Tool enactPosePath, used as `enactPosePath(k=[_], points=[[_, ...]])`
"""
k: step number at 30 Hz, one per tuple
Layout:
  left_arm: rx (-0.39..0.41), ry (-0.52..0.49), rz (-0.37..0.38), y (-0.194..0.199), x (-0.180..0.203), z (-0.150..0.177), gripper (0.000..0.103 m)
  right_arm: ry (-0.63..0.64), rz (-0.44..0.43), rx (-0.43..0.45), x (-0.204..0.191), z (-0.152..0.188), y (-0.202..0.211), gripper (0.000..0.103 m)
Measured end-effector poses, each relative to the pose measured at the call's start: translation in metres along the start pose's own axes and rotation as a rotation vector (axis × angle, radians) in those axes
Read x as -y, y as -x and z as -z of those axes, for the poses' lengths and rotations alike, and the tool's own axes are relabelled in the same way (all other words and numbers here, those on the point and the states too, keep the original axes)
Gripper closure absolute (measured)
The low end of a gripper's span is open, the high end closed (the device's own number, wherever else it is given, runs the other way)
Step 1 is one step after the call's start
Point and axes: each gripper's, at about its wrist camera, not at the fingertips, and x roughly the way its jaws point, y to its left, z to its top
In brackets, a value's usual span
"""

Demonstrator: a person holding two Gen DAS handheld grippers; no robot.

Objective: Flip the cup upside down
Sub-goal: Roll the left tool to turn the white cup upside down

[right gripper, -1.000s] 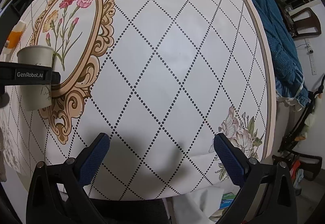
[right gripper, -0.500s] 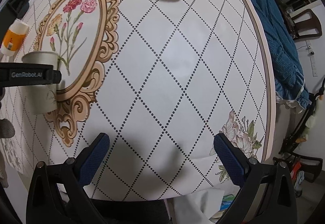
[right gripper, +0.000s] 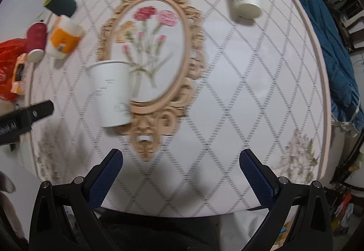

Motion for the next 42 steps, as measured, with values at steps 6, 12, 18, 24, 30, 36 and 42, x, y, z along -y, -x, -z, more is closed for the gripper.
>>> enactPosePath(k=[6,12,18,24,30,36,42], points=[[0.026,0.028,0.015,0.0,-0.034,0.022,0.017,0.065,-0.007,0.052,-0.045,-0.001,0.025,0.0],[0.037,0.066,-0.008,-0.005,-0.055,0.04,0.005,0.321,0.079,0.094,-0.085,-0.004,0.042,0.0],[-0.003,0.159,-0.026,-0.039,-0.068,0.052,0.005,1.279,0.503,0.269,-0.145,0.034,0.034,0.0],[-0.07,0.23,-0.059,-0.076,-0.071,0.06,0.005,2.335,0.908,0.288,-0.114,0.089,-0.044,0.0],[-0.086,0.287,-0.048,-0.09,-0.072,0.066,0.005,2.886,0.993,0.291,-0.076,0.082,-0.078,0.0],[-0.088,0.292,-0.048,-0.094,-0.072,0.068,0.005,3.127,0.994,0.278,-0.059,0.073,-0.094,0.0],[-0.095,0.293,-0.045,-0.096,-0.071,0.062,0.005,3.207,0.969,0.259,-0.063,0.055,-0.1,0.0]])
